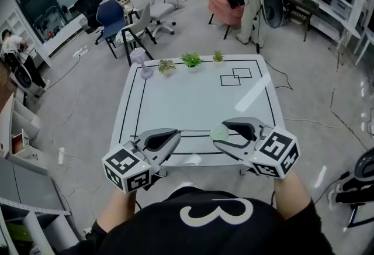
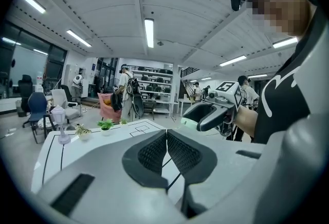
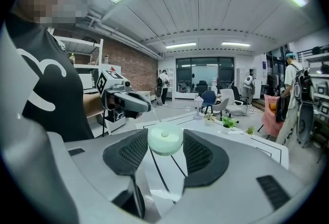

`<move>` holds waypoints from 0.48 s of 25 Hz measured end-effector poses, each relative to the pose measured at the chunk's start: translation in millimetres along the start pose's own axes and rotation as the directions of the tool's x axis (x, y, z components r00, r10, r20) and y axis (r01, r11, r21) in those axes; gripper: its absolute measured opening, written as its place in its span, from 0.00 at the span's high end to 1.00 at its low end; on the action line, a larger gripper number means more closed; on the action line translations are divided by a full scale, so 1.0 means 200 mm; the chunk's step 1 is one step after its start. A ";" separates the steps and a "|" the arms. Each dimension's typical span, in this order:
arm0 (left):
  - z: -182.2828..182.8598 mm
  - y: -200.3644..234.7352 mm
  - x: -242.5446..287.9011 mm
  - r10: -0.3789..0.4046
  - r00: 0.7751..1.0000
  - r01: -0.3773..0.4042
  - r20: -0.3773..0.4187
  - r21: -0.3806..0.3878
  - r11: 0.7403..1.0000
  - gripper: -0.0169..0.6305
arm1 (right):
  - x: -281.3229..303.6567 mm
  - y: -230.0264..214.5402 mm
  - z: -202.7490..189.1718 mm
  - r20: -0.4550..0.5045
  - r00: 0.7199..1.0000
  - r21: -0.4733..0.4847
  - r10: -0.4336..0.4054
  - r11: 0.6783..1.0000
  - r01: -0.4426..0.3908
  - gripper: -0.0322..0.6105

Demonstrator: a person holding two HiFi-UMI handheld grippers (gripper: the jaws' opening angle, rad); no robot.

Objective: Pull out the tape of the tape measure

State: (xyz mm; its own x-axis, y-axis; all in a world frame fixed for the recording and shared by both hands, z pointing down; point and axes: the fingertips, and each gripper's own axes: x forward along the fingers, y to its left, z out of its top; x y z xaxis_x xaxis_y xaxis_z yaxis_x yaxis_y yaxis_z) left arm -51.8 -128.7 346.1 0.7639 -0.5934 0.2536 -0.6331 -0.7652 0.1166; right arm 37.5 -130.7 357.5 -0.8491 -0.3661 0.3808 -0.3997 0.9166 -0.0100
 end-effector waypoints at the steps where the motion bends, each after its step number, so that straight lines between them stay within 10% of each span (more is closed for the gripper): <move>1: -0.01 0.00 0.00 0.006 1.000 -0.006 -0.006 0.008 1.000 0.95 | 0.00 0.00 -0.01 -0.003 1.000 0.000 -0.002 1.000 0.002 0.61; 12: -0.03 0.12 -0.12 0.101 0.995 -0.101 -0.004 0.001 0.995 0.96 | -0.06 -0.04 -0.03 -0.010 0.998 0.014 -0.065 0.998 0.065 0.61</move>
State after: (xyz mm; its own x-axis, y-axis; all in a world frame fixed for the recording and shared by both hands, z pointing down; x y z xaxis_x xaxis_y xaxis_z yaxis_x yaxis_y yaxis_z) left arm -84.8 -131.1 348.5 0.6956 -0.6668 0.2674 -0.7069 -0.7016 0.0896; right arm 52.7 -133.3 358.6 -0.8177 -0.4231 0.3902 -0.4589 0.8885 0.0019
